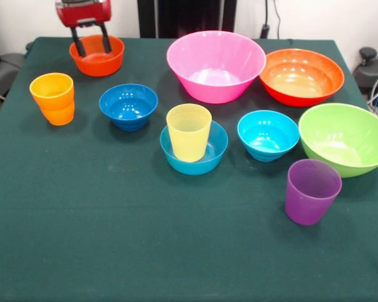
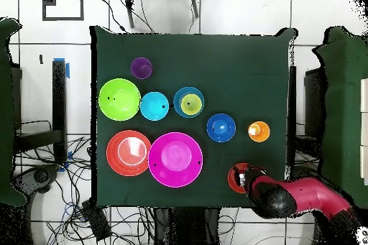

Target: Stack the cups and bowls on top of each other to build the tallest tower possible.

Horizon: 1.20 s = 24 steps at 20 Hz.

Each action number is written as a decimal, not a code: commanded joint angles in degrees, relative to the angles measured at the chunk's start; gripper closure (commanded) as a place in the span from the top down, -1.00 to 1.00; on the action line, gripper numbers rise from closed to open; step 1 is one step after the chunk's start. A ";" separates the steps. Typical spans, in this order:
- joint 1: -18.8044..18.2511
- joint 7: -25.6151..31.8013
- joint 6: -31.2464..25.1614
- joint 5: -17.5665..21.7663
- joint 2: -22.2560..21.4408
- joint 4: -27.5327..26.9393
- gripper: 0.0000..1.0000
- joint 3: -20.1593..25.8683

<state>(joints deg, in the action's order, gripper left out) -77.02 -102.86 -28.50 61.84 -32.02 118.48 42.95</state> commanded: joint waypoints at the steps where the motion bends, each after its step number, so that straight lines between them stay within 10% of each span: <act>1: 2.61 8.34 1.42 4.90 4.44 -4.56 1.00 -2.21; 17: -2.52 15.40 -4.82 -3.18 -0.56 -2.07 1.00 3.43; 24: -0.93 13.11 -2.50 -0.27 -2.35 -1.91 1.00 2.30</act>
<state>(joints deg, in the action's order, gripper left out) -81.07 -102.86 -28.51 59.30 -32.86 118.31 43.71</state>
